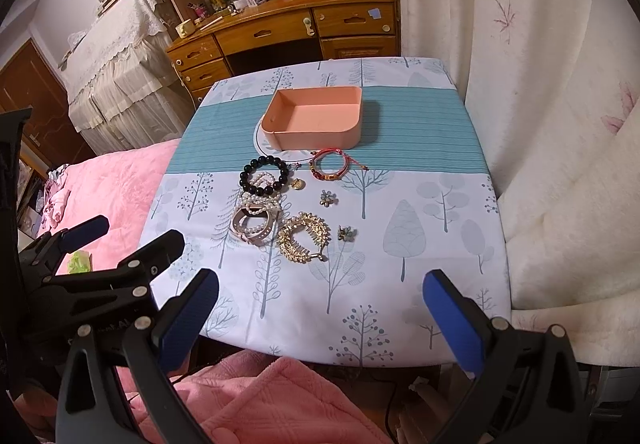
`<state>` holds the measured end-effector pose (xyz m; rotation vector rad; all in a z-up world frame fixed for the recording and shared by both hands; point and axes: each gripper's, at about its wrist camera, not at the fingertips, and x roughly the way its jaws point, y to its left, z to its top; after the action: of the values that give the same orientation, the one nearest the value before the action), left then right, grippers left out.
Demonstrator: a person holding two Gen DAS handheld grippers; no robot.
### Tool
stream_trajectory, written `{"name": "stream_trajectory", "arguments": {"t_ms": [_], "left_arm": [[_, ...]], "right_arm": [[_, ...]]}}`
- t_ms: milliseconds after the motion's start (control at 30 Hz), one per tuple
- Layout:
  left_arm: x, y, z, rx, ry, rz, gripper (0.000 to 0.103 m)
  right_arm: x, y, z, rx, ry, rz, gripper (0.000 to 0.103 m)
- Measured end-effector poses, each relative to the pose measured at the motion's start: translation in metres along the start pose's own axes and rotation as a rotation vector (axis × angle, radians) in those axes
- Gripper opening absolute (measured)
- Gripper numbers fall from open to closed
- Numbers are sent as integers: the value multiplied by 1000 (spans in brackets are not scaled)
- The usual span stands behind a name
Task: Organize jewelry
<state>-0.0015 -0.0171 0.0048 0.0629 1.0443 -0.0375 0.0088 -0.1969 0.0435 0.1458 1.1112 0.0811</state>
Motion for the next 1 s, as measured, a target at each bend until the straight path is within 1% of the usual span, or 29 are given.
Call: {"name": "stream_trajectory", "arguments": {"t_ms": [1000], "left_arm": [[-1,-1,0,-1,-4,0,102]], "right_arm": [[1,-1,1,3,4,3,102]]}}
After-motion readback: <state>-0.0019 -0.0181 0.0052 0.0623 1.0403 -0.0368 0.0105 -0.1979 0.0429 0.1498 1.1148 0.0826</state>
